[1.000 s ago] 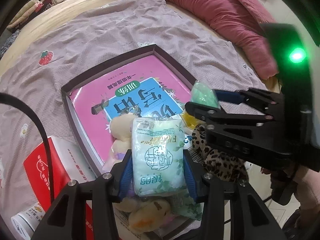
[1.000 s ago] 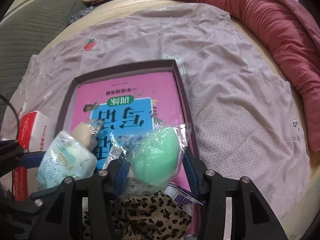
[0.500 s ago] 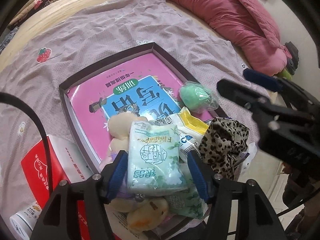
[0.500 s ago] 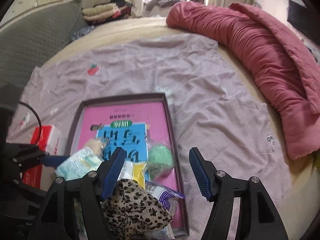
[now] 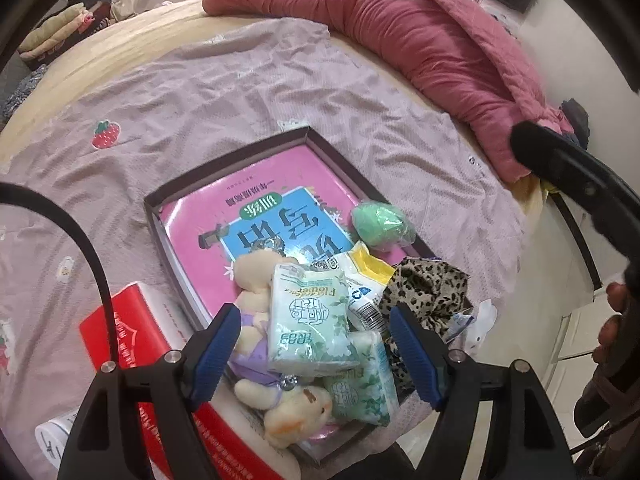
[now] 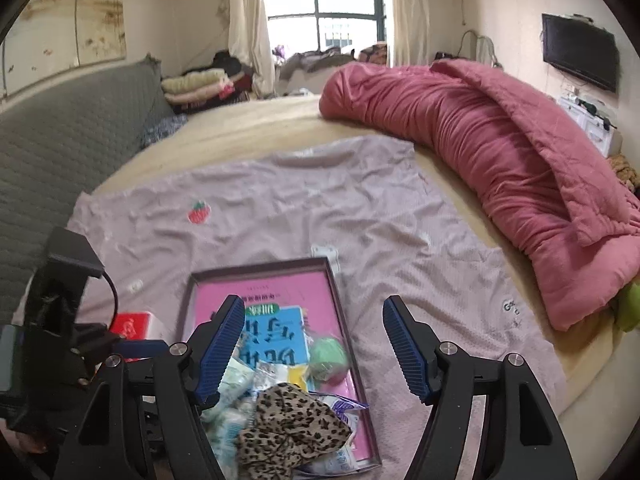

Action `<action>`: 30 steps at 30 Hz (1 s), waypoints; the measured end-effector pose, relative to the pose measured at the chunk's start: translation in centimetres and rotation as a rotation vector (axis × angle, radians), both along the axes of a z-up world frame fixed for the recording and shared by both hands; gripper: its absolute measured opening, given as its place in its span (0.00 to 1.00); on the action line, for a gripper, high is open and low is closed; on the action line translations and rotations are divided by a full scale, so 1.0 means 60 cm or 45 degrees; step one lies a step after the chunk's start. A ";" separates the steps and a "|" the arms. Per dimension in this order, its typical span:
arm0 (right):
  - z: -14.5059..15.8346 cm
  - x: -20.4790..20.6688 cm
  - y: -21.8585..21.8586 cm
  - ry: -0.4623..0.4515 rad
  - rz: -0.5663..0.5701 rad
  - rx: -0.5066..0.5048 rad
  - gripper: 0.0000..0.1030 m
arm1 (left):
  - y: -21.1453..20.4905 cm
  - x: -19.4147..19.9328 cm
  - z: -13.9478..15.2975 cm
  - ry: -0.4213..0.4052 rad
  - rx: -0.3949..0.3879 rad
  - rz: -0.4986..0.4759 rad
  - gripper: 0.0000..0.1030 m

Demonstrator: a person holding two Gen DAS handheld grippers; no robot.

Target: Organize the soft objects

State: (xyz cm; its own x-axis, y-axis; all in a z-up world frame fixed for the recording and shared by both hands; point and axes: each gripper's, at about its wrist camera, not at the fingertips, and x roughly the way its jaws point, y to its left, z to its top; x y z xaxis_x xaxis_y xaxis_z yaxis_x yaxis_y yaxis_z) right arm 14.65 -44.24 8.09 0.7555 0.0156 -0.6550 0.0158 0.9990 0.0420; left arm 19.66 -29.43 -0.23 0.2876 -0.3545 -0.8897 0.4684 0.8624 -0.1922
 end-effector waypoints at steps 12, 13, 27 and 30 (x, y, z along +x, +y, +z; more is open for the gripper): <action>0.082 -0.102 0.057 -0.157 -0.015 0.099 0.71 | 0.070 -0.065 0.092 -0.157 -0.043 0.061 0.81; 0.086 -0.116 0.067 -0.166 -0.020 0.103 0.71 | 0.079 -0.071 0.096 -0.162 -0.045 0.073 0.81; 0.059 -0.247 0.181 -0.184 -0.071 0.090 0.75 | 0.210 -0.181 0.107 -0.213 -0.071 0.169 0.81; 0.048 -0.259 0.193 -0.167 -0.083 0.091 0.75 | 0.231 -0.197 0.106 -0.224 -0.054 0.180 0.81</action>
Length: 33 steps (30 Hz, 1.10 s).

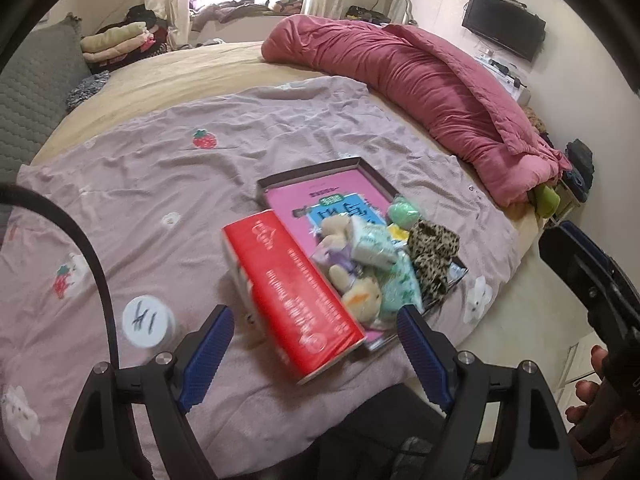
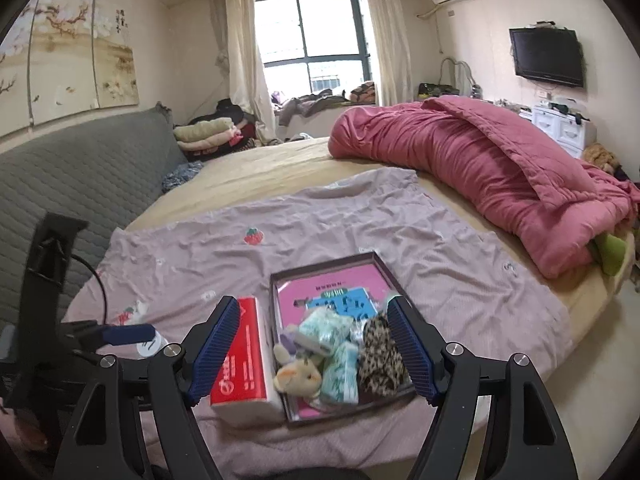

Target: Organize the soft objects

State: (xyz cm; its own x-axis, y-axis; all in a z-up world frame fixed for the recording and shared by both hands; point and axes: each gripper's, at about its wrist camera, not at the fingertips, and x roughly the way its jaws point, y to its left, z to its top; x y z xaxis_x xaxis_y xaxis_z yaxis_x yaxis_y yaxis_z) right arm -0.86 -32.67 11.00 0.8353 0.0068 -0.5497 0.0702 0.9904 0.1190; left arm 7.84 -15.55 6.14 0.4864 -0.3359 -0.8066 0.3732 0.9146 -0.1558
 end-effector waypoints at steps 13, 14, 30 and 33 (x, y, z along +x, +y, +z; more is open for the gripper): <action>-0.019 -0.026 0.025 0.061 -0.050 -0.019 0.75 | 0.028 -0.031 0.004 -0.031 0.005 0.012 0.81; -0.021 -0.028 0.027 0.067 -0.048 -0.020 0.75 | 0.027 -0.034 0.003 -0.029 0.005 0.006 0.81; -0.072 -0.075 0.036 0.168 -0.100 -0.055 0.75 | 0.027 -0.073 -0.015 -0.045 0.040 -0.006 0.81; -0.076 -0.085 0.040 0.160 -0.134 -0.098 0.75 | 0.023 -0.079 -0.022 -0.040 0.051 -0.014 0.81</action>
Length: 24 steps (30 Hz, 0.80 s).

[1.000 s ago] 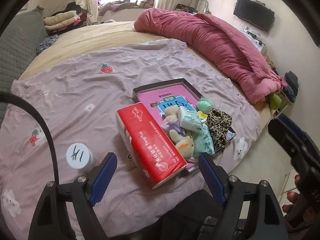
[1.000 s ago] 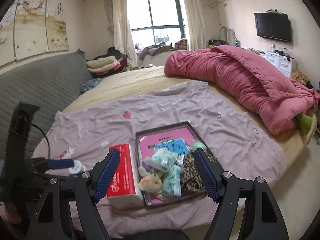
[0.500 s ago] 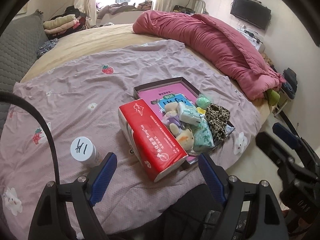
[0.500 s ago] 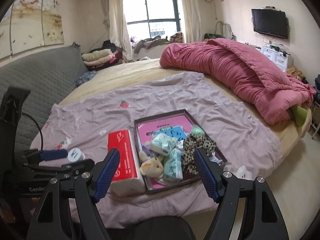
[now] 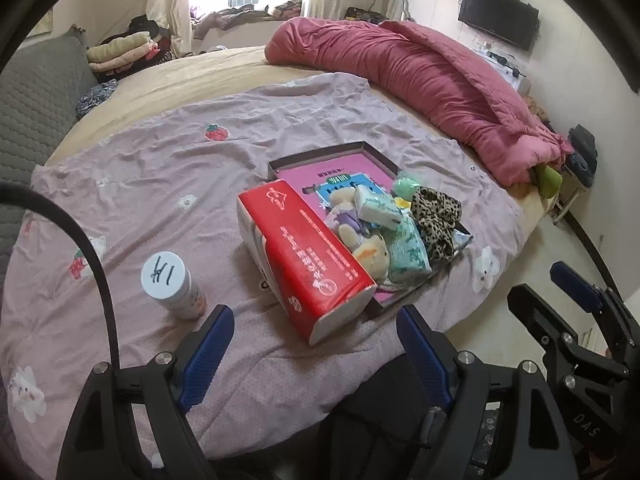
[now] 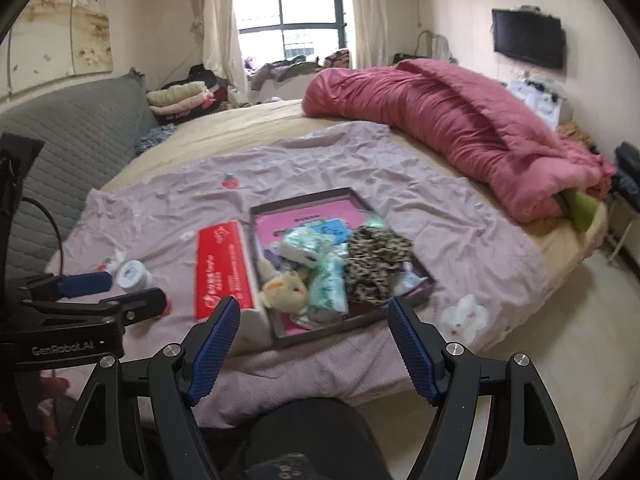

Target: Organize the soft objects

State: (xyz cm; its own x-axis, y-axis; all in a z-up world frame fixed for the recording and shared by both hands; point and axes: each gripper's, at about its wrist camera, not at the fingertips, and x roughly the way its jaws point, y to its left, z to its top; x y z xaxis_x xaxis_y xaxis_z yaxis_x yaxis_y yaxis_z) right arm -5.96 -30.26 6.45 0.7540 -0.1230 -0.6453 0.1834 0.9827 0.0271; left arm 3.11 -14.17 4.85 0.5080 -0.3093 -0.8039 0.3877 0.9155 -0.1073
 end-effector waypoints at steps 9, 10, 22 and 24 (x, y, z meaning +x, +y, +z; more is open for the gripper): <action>-0.014 -0.015 -0.007 0.006 -0.023 0.020 0.75 | -0.004 -0.015 -0.037 0.070 0.035 0.022 0.81; -0.018 -0.014 -0.007 0.016 -0.023 0.019 0.75 | -0.003 -0.017 -0.039 0.074 0.034 0.022 0.81; -0.036 -0.010 -0.010 0.052 -0.007 0.036 0.75 | -0.009 -0.024 -0.045 0.057 0.046 0.011 0.81; -0.036 -0.010 -0.010 0.054 -0.006 0.039 0.75 | -0.012 -0.024 -0.045 0.050 0.053 0.004 0.81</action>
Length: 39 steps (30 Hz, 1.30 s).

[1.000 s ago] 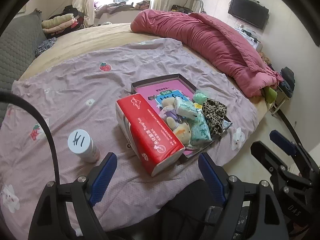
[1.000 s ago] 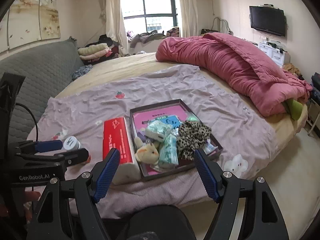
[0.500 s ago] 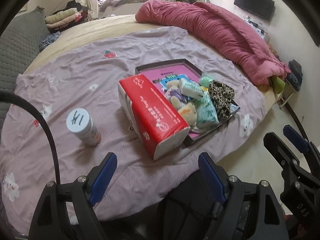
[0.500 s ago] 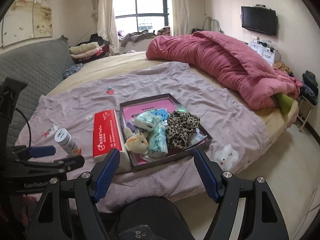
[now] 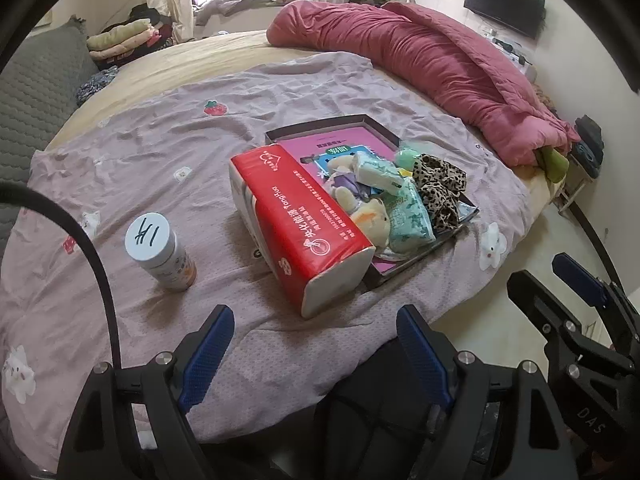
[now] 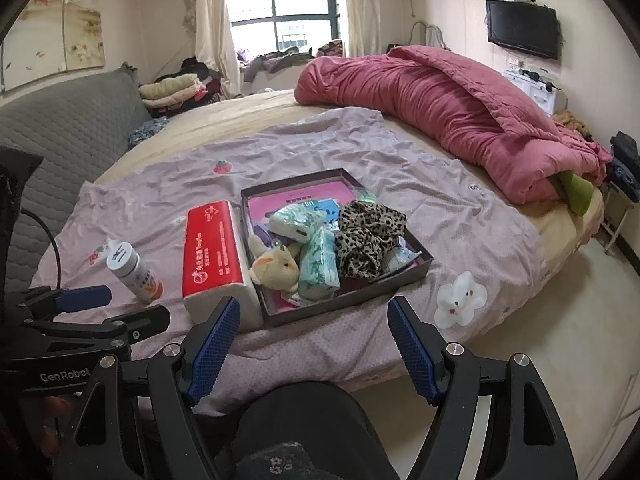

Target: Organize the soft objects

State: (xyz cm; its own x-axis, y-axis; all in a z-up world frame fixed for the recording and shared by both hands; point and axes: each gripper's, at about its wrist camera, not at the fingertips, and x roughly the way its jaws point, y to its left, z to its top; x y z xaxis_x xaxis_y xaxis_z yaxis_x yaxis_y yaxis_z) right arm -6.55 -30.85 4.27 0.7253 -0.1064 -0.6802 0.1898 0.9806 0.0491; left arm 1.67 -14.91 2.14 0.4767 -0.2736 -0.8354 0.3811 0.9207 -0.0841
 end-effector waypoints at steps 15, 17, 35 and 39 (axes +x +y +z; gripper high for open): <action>0.000 -0.003 -0.002 -0.004 -0.010 -0.004 0.75 | -0.006 0.001 0.001 -0.003 -0.001 -0.014 0.81; 0.000 -0.003 -0.002 -0.003 -0.007 -0.002 0.75 | -0.005 0.000 0.002 -0.003 -0.002 -0.009 0.81; 0.001 -0.006 0.002 0.006 -0.003 -0.016 0.75 | 0.009 0.002 0.002 -0.006 -0.015 0.032 0.81; 0.001 -0.005 0.002 0.006 -0.003 -0.017 0.75 | 0.010 0.002 0.003 -0.007 -0.024 0.038 0.81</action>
